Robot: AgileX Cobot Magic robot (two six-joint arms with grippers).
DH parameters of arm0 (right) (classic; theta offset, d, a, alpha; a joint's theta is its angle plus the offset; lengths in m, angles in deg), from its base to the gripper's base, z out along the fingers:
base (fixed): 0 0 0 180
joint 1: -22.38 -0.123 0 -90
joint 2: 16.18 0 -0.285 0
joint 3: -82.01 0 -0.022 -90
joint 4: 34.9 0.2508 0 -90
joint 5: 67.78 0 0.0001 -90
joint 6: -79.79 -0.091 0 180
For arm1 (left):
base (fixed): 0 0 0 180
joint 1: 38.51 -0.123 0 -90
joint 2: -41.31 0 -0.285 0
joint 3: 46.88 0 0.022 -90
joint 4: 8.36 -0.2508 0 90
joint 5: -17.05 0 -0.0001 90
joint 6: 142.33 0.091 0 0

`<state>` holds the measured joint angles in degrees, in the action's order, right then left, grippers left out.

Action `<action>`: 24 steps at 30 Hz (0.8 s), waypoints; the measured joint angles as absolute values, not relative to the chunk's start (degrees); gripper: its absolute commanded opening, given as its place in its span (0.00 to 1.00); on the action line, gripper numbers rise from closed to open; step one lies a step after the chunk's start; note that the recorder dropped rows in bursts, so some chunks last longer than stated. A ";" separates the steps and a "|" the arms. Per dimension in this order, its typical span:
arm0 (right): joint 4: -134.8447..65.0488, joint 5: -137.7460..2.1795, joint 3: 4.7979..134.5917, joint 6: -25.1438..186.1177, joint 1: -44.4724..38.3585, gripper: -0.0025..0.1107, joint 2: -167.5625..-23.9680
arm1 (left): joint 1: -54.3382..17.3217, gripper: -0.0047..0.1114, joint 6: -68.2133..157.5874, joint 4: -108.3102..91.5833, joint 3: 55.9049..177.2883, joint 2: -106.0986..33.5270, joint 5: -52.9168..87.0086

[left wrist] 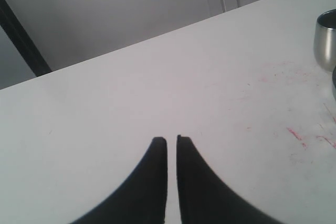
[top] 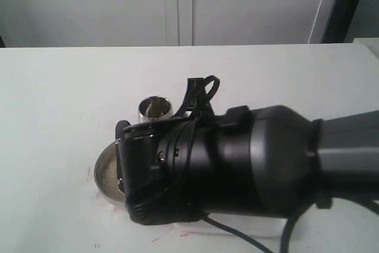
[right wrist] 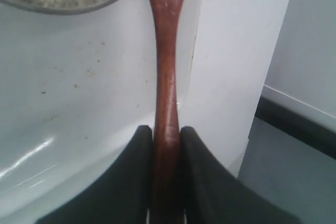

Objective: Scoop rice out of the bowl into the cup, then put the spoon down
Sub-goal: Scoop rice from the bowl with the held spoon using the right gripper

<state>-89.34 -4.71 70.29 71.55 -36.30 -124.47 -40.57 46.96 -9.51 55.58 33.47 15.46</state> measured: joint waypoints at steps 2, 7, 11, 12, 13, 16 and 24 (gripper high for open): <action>-90.91 -5.26 70.29 71.18 -36.30 0.02 -125.99 | -40.57 0.16 46.96 -9.51 55.58 33.47 15.46; -93.82 -6.90 70.29 69.60 -36.30 0.02 -128.87 | -40.57 0.16 46.96 -9.51 55.58 33.47 15.46; -94.46 -7.99 70.29 68.99 -36.30 0.02 -129.61 | -40.57 0.16 46.96 -9.51 55.58 33.47 15.46; -94.59 -8.49 70.29 68.85 -36.30 0.02 -129.73 | -40.57 0.16 46.96 -9.51 55.58 33.47 15.46; -95.01 -9.00 70.29 68.85 -36.30 0.02 -129.73 | -40.57 0.16 46.96 -9.51 55.58 33.47 15.46; -95.53 -10.34 70.29 68.85 -36.30 0.02 -129.86 | -40.57 0.16 46.96 -9.51 55.58 33.47 15.46; -97.15 -11.44 70.29 68.85 -36.30 0.02 -131.04 | -40.57 0.16 46.96 -9.51 55.58 33.47 15.46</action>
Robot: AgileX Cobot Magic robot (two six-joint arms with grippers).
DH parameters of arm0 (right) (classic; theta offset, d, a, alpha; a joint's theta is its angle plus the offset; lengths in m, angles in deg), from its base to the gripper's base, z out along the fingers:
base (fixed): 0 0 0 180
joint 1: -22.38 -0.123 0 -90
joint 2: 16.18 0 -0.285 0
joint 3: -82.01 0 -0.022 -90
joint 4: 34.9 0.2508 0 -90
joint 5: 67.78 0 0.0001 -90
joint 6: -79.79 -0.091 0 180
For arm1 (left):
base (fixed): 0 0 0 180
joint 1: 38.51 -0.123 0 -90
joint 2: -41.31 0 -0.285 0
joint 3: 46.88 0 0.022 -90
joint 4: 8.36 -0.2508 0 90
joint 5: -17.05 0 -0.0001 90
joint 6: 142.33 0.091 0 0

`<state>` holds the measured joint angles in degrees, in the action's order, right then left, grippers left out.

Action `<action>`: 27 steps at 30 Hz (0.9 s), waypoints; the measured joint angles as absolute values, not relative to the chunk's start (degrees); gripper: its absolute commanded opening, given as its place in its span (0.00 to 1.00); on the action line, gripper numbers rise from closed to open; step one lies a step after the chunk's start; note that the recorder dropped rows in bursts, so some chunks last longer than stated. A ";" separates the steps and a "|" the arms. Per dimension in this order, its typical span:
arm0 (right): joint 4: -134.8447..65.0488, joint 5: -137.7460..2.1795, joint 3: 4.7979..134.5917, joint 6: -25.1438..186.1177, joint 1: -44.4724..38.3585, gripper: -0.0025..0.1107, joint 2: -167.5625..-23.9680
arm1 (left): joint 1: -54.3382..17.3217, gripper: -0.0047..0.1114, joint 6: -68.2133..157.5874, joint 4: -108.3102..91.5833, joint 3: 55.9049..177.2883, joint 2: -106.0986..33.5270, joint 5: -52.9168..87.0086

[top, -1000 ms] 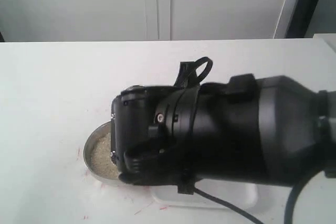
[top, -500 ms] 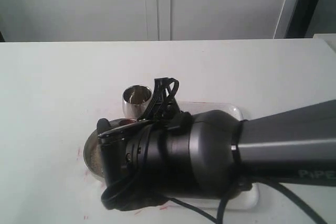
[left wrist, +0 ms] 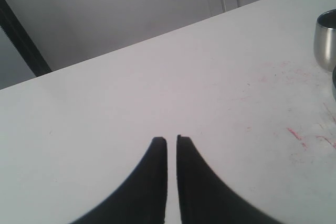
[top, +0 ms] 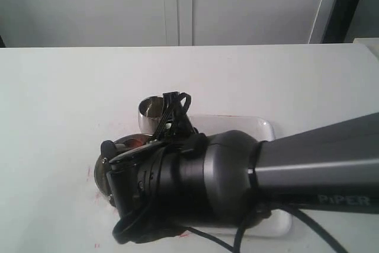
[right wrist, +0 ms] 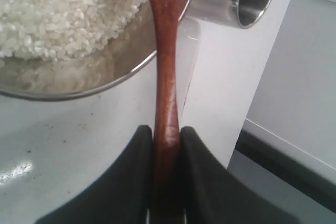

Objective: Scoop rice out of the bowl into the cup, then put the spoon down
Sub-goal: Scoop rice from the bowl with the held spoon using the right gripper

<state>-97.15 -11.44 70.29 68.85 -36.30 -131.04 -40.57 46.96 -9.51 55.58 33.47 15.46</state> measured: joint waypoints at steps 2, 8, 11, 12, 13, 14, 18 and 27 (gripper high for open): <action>-97.85 -11.44 70.29 68.85 -36.30 0.02 -131.68 | -40.57 0.16 46.96 -9.51 55.58 33.47 15.46; -98.10 -11.44 70.29 68.85 -36.30 0.02 -132.79 | -40.57 0.16 46.96 -9.51 55.58 33.47 15.46; -97.41 -11.44 70.29 69.02 -36.30 0.02 -132.84 | -40.57 0.16 46.96 -9.51 55.58 33.47 15.46; -96.92 -11.44 70.29 69.53 -36.30 0.02 -132.84 | -40.57 0.16 46.96 -9.51 55.58 33.47 15.46; -96.33 -11.44 70.29 69.81 -36.30 0.02 -132.84 | -40.57 0.16 46.96 -9.51 55.58 33.47 15.46; -95.79 -11.44 70.29 69.94 -36.30 0.02 -132.84 | -40.57 0.16 46.96 -9.51 55.58 33.47 15.46; -94.58 -11.34 70.29 70.31 -36.30 0.02 -132.84 | -40.57 0.16 46.96 -9.51 55.58 33.47 15.46; -86.14 -10.14 73.11 76.19 -36.30 0.02 -132.61 | -40.57 0.16 46.96 -9.51 55.58 33.47 15.46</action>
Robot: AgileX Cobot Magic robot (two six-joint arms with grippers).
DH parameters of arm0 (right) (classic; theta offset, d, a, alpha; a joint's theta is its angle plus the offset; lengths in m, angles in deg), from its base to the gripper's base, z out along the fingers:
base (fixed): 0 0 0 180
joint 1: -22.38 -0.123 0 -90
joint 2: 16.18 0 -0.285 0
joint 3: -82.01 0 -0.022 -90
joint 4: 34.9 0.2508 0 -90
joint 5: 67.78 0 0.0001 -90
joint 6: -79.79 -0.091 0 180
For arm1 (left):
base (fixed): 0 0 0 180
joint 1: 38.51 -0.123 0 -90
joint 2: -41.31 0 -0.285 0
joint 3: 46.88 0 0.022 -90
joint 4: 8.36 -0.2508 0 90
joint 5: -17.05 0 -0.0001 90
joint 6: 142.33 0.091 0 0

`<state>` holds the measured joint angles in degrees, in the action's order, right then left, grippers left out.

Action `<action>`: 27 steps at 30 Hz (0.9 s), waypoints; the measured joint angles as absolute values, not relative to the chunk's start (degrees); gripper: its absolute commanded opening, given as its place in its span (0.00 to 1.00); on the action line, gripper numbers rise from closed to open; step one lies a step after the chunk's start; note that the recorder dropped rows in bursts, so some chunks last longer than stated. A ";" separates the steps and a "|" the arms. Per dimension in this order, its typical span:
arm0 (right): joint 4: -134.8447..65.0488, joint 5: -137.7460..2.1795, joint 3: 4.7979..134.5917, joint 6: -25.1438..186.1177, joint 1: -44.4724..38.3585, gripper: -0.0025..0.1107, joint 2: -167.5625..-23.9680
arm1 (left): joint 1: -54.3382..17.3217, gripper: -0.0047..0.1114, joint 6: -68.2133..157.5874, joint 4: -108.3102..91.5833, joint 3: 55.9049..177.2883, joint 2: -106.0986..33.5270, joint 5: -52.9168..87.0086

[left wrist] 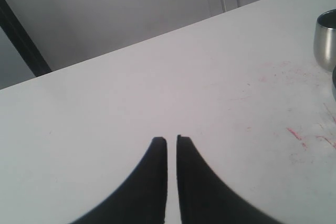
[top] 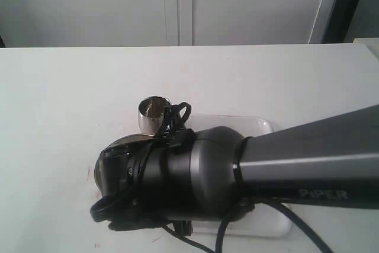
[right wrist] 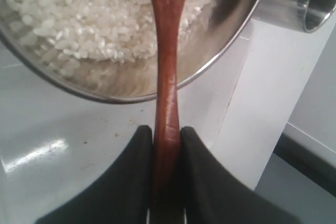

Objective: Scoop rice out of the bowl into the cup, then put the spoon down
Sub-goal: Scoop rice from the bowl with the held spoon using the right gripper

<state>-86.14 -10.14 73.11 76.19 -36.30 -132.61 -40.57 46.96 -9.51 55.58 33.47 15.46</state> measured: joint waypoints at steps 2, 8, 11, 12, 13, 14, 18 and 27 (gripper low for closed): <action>-84.41 -9.88 74.11 77.49 -36.30 0.02 -132.61 | -40.57 0.16 46.96 -9.51 55.58 33.47 15.46; -77.67 -6.74 77.52 82.54 -33.52 0.02 -132.61 | -40.57 0.16 46.96 -9.51 55.58 33.47 15.46; -71.57 -6.24 78.94 86.17 -31.33 0.02 -131.99 | -40.57 0.16 46.96 -9.51 55.58 33.47 15.46; -68.76 -6.24 79.23 87.51 -30.51 0.02 -131.64 | -40.57 0.16 46.96 -9.51 55.58 33.47 15.46; -65.57 -6.24 79.55 88.84 -29.65 0.02 -131.08 | -40.57 0.16 46.96 -9.51 55.58 33.47 15.46; -62.47 -6.55 79.60 90.13 -28.74 0.02 -130.51 | -40.57 0.16 46.96 -9.51 55.58 33.47 15.46; -52.32 -8.85 79.65 94.14 -25.18 0.02 -127.99 | -40.57 0.16 46.96 -9.51 55.58 33.47 15.46; -39.66 -10.17 79.65 100.14 -20.07 0.02 -123.38 | -40.57 0.16 46.96 -9.51 55.58 33.47 15.46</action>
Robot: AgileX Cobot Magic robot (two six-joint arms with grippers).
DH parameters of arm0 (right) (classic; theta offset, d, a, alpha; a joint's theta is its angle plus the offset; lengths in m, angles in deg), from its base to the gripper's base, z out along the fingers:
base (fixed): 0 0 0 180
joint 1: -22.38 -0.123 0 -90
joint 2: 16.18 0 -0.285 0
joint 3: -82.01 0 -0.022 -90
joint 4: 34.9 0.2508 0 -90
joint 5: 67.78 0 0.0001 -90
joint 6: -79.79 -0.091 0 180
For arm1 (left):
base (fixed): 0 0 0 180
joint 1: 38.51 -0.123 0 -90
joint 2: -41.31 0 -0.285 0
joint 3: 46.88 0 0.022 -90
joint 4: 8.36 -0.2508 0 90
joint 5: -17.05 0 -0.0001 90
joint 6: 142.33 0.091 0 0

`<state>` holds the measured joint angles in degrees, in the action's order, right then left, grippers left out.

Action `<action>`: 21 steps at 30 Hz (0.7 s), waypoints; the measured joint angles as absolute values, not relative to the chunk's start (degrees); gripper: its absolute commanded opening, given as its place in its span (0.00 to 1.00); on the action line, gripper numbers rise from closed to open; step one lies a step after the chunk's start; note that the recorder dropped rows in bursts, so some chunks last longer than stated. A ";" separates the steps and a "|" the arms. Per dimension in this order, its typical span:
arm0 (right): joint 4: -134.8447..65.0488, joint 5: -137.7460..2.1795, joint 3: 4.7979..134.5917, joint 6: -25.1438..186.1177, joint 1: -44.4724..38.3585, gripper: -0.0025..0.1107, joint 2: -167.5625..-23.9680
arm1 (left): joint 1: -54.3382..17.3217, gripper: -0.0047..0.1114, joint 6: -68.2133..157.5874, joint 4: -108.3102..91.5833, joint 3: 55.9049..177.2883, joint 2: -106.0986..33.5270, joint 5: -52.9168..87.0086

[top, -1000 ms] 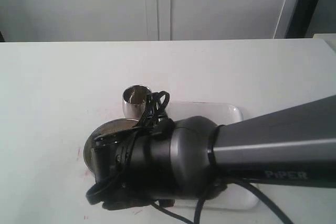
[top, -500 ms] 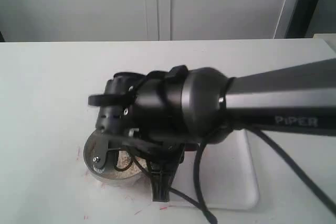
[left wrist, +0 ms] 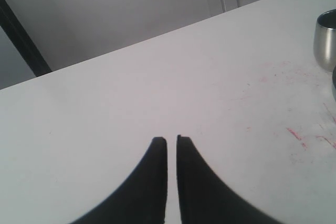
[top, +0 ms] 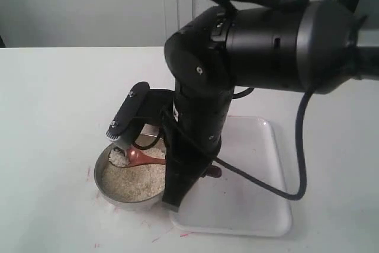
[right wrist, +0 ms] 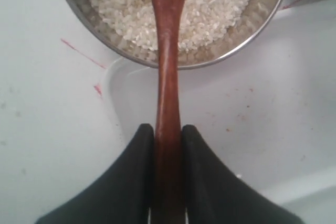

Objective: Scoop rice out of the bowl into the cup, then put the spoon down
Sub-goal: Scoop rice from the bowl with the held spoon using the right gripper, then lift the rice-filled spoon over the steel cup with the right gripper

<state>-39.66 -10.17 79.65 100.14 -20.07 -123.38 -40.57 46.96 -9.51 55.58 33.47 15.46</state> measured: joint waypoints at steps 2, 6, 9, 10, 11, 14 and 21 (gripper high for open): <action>-36.98 -10.17 79.65 101.91 -19.32 0.02 -122.79 | -40.57 0.16 46.96 -9.51 55.58 33.47 15.46; -34.90 -12.28 79.35 103.33 -18.53 0.02 -122.21 | -40.57 0.16 46.96 -9.51 55.58 33.47 15.46; -34.90 -15.50 77.52 103.56 -18.53 0.02 -121.29 | -40.57 0.16 46.96 -9.51 55.58 33.47 15.46; -34.90 -16.32 76.74 103.56 -18.53 0.02 -121.21 | -40.57 0.16 46.96 -9.51 55.58 33.47 15.46; -34.90 -16.84 75.96 103.56 -18.53 0.02 -120.97 | -40.57 0.16 46.96 -9.51 55.58 33.47 15.46; -34.90 -17.52 74.04 103.56 -18.53 0.02 -120.85 | -40.57 0.16 46.96 -9.51 55.58 33.47 15.46; -34.90 -17.73 73.57 103.56 -18.53 0.02 -119.76 | -40.57 0.16 46.96 -9.51 55.58 33.47 15.46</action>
<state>-34.90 -17.73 73.57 103.56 -18.53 -119.76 -40.57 46.96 -9.51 55.58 33.47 15.46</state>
